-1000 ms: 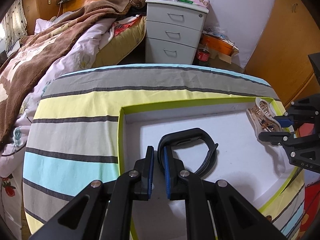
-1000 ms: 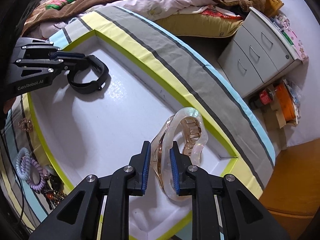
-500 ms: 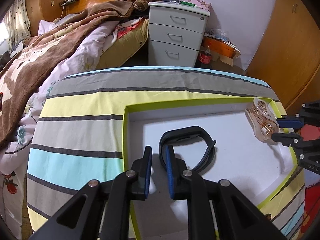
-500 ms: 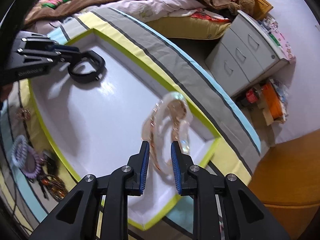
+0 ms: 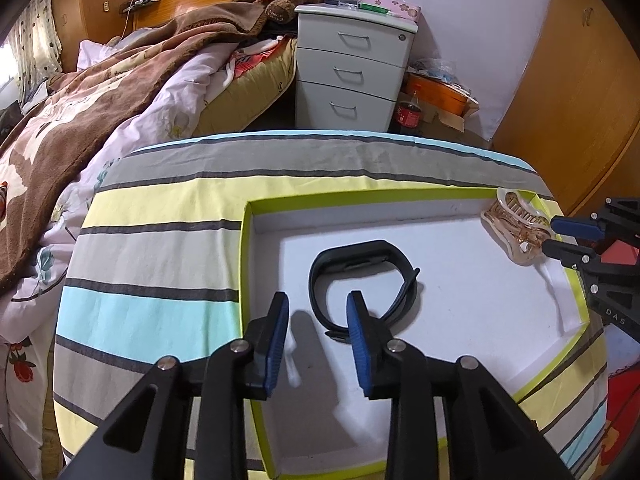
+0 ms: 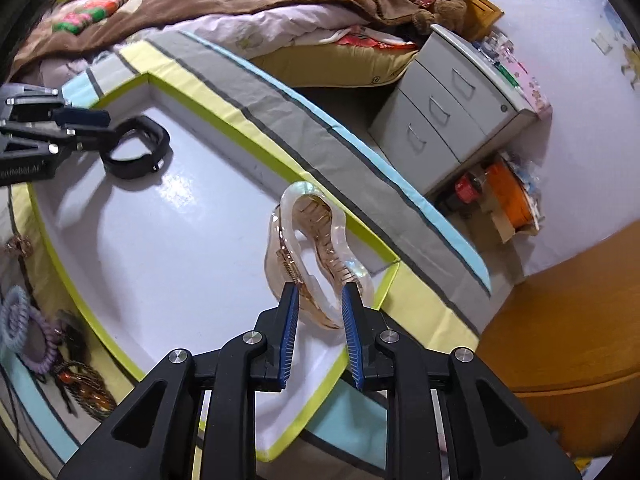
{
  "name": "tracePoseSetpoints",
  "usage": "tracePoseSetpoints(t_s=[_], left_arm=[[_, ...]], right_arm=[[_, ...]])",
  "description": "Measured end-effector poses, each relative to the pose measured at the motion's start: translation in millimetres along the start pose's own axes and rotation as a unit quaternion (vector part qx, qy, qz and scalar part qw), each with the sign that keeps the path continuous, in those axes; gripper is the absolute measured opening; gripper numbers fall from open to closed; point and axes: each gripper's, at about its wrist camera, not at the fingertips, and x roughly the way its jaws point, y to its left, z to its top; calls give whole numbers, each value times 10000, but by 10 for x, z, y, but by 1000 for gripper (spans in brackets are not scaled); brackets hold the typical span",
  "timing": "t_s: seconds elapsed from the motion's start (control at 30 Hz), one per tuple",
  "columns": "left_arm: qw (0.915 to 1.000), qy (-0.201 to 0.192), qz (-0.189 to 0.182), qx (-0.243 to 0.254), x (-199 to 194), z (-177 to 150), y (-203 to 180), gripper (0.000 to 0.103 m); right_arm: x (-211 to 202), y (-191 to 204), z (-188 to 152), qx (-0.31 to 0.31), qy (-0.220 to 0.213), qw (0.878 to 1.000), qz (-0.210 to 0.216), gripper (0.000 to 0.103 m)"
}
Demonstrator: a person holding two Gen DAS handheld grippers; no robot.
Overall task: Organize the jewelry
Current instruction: 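Open both grippers to release the band and clip, then withdraw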
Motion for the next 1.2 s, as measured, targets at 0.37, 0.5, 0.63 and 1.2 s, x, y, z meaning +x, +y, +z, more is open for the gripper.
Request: tracePoseSetpoints(t_s=[0.37,0.5,0.63,1.2], left_arm=[[9996,-257,-51,-59,-351,-130,-22,51],[9991,-421,-32,-1,-552,-231,-55,53],[9986,-526,-41,11,-755,-363,-85,56],[9953,-950,-167,80,-1318,-1045,-165,64]], right_arm=[[-390,78,-181,603,-658,9958,225,23],[-608,155,-306,861,-913,9918,237,23],[-795,258,-413,951,-1072,9894,232,23],[-1238,799,-1048,1620,-1614,9726,429,23]])
